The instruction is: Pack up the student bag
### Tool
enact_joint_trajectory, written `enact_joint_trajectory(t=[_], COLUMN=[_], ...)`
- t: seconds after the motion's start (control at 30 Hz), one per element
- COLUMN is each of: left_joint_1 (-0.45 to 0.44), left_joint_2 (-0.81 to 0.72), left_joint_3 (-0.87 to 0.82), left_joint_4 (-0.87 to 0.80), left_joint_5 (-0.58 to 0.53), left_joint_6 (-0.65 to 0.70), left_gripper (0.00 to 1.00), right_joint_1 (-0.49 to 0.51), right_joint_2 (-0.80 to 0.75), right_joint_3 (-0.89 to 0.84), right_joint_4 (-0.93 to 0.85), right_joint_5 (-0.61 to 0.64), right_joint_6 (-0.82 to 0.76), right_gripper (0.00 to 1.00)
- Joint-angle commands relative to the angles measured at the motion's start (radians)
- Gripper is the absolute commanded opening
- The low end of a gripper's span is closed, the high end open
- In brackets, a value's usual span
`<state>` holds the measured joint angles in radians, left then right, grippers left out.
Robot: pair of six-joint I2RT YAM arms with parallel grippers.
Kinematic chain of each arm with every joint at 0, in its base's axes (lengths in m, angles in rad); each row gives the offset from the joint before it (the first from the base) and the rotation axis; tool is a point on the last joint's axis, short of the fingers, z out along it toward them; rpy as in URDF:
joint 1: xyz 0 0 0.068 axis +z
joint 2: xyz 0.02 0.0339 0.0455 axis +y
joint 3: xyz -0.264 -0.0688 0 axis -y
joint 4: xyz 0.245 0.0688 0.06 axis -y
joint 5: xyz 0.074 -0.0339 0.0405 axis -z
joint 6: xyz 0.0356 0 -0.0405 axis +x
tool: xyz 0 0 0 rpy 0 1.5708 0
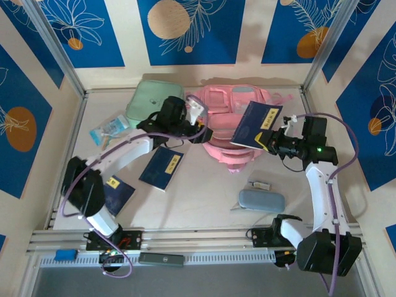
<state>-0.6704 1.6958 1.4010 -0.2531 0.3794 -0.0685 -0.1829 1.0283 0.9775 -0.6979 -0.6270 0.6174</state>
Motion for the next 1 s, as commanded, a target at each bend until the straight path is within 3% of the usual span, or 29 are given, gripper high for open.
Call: enact_joint_trajectory(t=[0.0,0.1,0.23,0.37,0.57,0.73,0.97], left_joint_1=[-0.032,-0.061,-0.112,-0.120,-0.123,-0.123,-0.118], left_joint_2=[0.096,0.219,0.374,0.482,0.642,0.690,0.748], left_joint_3=[0.105,0.206,0.379,0.471,0.648,0.669,0.754], left_joint_4=[-0.067,-0.090,-0.205,-0.187,-0.315,-0.272,-0.286], left_joint_5=[-0.018,0.008,-0.116,-0.129,-0.136,-0.236,-0.230], left_joint_6=[0.216,0.314,0.439,0.430,0.443,0.456,0.454], left_gripper=[0.62,0.65,0.69,0.73,0.77,0.77,0.45], right_joint_1=[-0.060,-0.111,-0.152,-0.165,-0.165,-0.167,-0.165], right_joint_2=[-0.019,-0.024,-0.019,-0.022,-0.017,-0.008,-0.023], right_joint_3=[-0.026,-0.060,-0.079,-0.111,-0.124,-0.132,-0.146], right_joint_4=[-0.047,-0.015,-0.019,0.025,0.034,0.044,0.051], right_joint_5=[0.027,0.005,0.004,-0.035,-0.035,-0.039,-0.043], right_joint_6=[-0.013,0.010,0.021,0.046,0.058,0.061,0.076], right_gripper=[0.00,0.00,0.00,0.00,0.00,0.00,0.00])
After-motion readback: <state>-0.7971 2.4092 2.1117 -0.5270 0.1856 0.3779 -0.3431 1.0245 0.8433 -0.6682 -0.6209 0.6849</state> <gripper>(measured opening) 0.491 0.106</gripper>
